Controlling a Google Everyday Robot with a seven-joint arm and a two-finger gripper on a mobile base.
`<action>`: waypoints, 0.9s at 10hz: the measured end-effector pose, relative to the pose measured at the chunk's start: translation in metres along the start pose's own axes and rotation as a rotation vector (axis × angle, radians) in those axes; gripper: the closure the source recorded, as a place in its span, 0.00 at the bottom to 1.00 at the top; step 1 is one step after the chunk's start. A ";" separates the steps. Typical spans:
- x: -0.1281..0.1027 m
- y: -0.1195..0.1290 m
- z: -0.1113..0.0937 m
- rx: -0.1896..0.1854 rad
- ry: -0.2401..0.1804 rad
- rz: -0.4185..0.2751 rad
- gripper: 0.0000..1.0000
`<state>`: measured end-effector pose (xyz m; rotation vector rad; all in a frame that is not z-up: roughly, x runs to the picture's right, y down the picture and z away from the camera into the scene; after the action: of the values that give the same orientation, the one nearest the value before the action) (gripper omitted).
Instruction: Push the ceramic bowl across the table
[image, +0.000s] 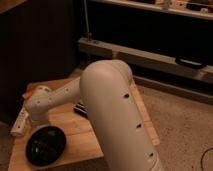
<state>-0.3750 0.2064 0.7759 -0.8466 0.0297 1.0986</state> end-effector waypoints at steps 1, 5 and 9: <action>0.003 0.002 0.000 -0.003 0.003 0.005 0.35; 0.011 0.009 0.003 -0.014 0.006 0.021 0.35; 0.016 0.013 0.004 -0.019 0.007 0.043 0.35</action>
<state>-0.3786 0.2237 0.7647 -0.8697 0.0435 1.1378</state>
